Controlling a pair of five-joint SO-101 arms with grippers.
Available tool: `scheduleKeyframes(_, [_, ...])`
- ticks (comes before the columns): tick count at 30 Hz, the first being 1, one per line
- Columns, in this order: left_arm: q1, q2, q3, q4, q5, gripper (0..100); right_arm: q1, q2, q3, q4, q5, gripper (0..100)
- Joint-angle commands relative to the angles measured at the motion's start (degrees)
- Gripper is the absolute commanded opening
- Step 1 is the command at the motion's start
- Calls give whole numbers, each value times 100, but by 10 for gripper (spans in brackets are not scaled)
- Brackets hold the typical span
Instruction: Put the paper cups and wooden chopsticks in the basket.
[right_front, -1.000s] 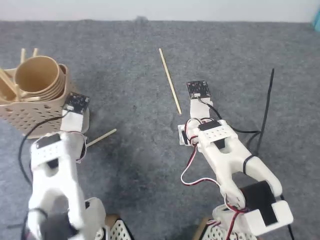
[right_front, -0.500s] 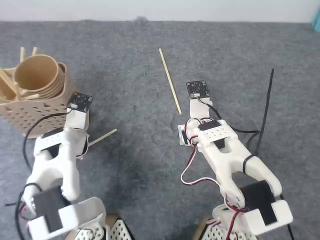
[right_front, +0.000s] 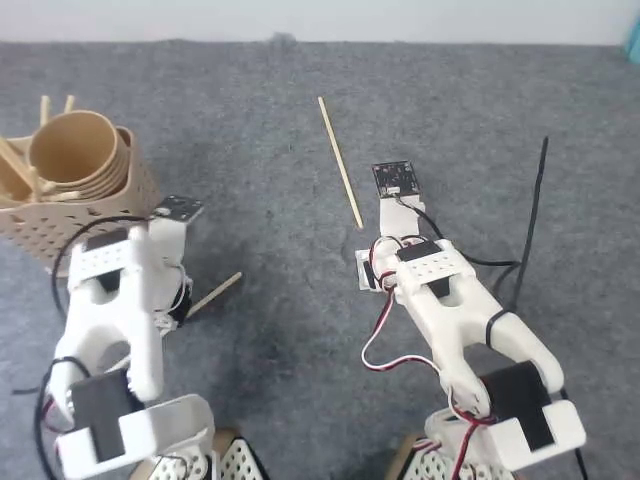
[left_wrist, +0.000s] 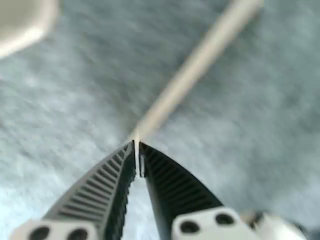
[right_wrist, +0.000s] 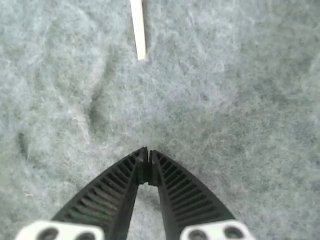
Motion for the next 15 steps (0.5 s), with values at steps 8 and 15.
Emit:
scheduleKeyframes(8, [800, -26, -769, 1284, -18, 13, 75, -374, -9, 57, 88, 8])
scheduleKeyframes(15, [536, -18, -1095, 993, -448, 35, 75, -374, -9, 57, 88, 8])
